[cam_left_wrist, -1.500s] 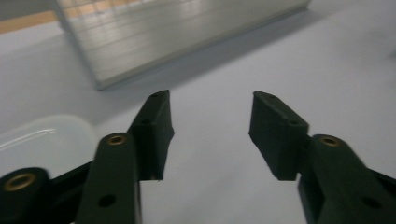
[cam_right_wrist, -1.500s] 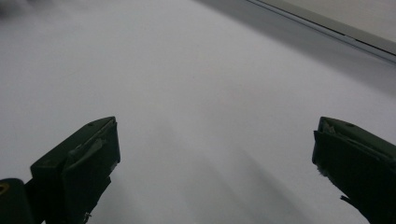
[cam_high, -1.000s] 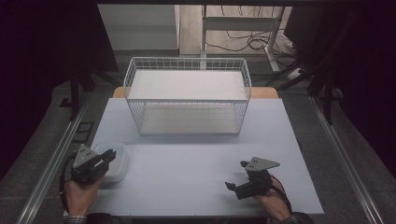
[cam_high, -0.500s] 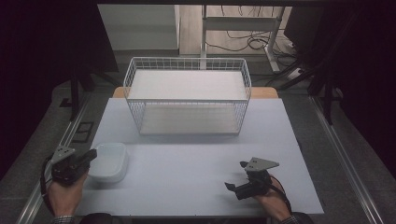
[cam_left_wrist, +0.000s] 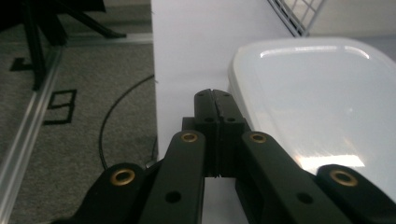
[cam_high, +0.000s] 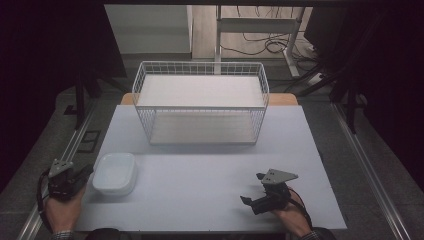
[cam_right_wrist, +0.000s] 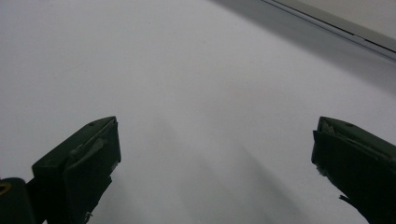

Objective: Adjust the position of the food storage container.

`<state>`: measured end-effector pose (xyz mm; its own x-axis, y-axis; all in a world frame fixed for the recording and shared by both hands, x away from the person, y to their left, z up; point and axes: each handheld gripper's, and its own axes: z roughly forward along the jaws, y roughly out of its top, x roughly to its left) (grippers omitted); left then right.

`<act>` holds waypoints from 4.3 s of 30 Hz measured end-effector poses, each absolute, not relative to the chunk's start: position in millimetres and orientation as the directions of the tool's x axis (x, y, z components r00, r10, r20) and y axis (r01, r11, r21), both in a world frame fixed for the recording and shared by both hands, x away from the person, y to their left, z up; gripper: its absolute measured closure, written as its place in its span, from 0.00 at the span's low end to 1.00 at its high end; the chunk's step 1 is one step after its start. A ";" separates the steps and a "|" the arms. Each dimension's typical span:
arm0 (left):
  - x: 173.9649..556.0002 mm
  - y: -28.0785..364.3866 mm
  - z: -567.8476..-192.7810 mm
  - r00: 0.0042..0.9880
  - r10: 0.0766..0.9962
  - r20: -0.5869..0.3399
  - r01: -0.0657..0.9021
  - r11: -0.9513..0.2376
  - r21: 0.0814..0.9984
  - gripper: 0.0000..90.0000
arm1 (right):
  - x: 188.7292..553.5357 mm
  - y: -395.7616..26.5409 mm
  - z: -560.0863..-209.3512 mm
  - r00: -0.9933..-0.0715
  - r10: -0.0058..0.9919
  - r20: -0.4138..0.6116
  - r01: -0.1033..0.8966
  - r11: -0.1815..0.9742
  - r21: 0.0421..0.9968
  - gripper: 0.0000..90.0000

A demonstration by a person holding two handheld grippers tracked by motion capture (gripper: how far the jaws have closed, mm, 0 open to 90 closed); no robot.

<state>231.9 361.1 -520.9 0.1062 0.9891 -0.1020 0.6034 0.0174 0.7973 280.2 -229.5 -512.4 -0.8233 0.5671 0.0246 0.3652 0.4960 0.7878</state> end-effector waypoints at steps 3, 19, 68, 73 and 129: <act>233.8 355.9 -521.7 0.121 0.988 -0.095 0.619 0.000 0.786 1.00 | 279.8 -228.8 -513.0 -0.822 0.569 0.018 0.364 0.501 0.785 0.02; 241.6 324.6 -519.3 0.233 0.965 -0.117 0.628 -0.058 0.776 1.00 | 280.5 -228.1 -513.3 -0.806 0.592 0.010 0.368 0.488 0.791 0.01; 246.2 159.3 -515.2 0.736 0.668 -0.108 0.520 -0.457 0.722 1.00 | 280.6 -218.3 -513.4 -0.771 0.635 0.057 0.443 0.470 0.764 0.00; 264.2 187.4 -518.6 0.646 0.761 -0.066 0.548 -0.401 0.734 1.00 | 283.2 -212.9 -514.8 -0.762 0.644 0.074 0.467 0.466 0.752 0.09; 272.4 162.0 -515.0 0.695 0.717 -0.053 0.475 -0.402 0.782 0.39 | 311.5 -191.9 -499.2 -0.763 0.647 0.023 0.431 0.481 0.763 0.53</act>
<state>272.4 162.0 -515.0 0.6946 0.7175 -0.0531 0.4754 -0.4023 0.7824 311.5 -191.9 -499.2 -0.7625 0.6465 0.0232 0.4310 0.4810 0.7635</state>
